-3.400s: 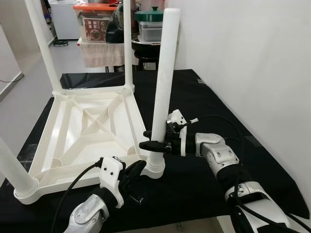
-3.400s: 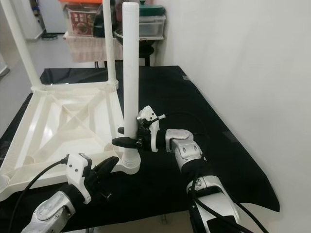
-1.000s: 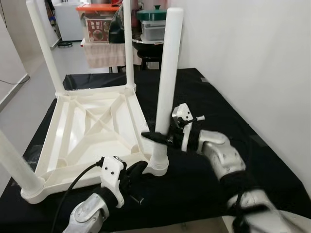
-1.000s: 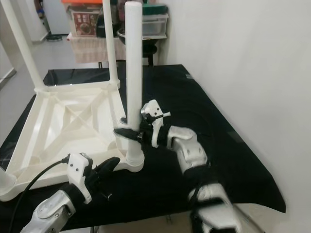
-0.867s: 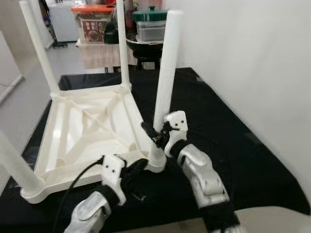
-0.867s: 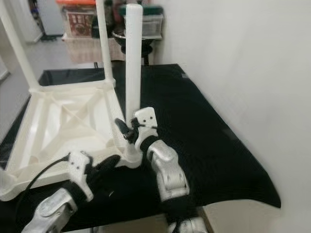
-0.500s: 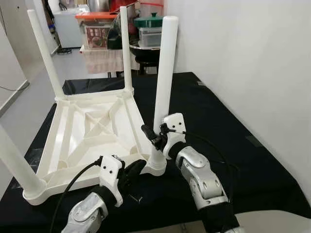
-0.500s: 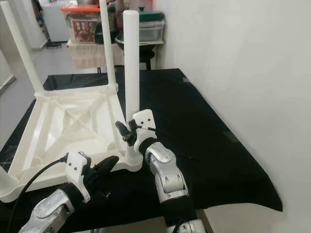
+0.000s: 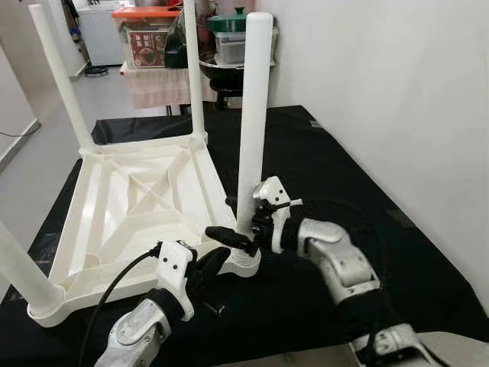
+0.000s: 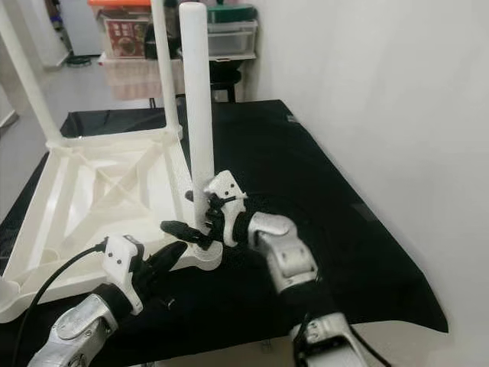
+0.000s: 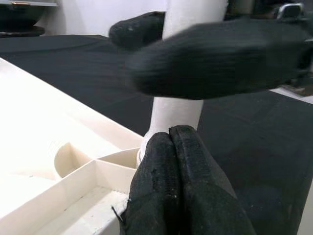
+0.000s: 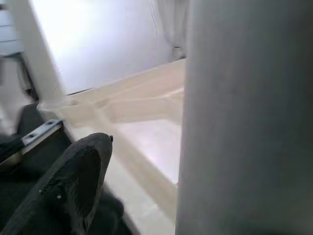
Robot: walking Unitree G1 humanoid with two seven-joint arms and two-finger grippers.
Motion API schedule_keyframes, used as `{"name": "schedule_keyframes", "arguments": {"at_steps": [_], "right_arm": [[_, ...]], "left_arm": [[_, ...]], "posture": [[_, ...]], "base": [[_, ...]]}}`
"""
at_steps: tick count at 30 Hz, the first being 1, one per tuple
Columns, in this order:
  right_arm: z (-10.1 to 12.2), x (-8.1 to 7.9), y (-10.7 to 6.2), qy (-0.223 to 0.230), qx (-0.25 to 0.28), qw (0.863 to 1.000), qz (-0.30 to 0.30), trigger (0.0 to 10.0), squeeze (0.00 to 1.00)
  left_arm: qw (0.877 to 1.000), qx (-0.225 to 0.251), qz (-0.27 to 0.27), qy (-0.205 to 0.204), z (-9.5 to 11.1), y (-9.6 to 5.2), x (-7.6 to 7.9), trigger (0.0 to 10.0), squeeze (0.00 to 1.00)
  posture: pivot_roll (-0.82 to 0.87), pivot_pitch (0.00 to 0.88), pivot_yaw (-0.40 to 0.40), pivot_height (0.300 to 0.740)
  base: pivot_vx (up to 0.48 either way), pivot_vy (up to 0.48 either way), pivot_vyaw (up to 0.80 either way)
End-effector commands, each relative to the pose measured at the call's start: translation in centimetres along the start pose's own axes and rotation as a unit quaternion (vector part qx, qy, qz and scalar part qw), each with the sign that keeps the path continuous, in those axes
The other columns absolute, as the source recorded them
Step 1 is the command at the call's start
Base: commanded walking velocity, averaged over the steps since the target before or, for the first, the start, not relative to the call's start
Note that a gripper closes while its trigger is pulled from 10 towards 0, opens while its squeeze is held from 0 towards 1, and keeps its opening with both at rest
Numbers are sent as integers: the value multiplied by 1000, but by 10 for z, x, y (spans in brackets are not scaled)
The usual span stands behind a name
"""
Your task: Building children table
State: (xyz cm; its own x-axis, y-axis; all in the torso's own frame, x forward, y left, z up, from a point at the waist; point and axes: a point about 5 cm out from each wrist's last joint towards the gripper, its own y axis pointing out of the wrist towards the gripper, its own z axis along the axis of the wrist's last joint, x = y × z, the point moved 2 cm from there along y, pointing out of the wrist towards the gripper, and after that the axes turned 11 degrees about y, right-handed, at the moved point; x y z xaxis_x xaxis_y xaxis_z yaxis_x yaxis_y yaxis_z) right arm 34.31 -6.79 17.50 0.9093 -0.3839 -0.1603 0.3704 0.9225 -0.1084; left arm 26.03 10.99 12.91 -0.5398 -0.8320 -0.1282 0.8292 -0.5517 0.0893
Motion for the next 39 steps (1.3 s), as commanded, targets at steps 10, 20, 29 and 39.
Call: {"name": "schedule_keyframes", "arguments": {"at_steps": [10, 20, 29, 39], "right_arm": [[12, 25, -6, 46, 3, 998, 40, 0, 0], [-5, 32, -10, 64, -4, 998, 22, 0, 0], [-38, 35, -4, 87, -4, 964, -249, 0, 0], [-54, 9, 10, 107, -8, 939, -327, 0, 0]], "left_arm": [[1000, -9, -1, 0, -3, -1, 3, 10000, 0], [1000, -10, 0, 2, -3, -3, 3, 10000, 0], [1000, -13, 4, 5, -3, -7, -1, 10000, 0], [1000, -17, -3, 7, -5, -5, -3, 10000, 0]], "posture": [[52, 0, -60, 740], [54, 0, -57, 740], [27, 0, -40, 740], [35, 0, -39, 740]], "base": [[0, 0, 0], [0, 0, 0], [0, 0, 0], [0, 0, 0]]}}
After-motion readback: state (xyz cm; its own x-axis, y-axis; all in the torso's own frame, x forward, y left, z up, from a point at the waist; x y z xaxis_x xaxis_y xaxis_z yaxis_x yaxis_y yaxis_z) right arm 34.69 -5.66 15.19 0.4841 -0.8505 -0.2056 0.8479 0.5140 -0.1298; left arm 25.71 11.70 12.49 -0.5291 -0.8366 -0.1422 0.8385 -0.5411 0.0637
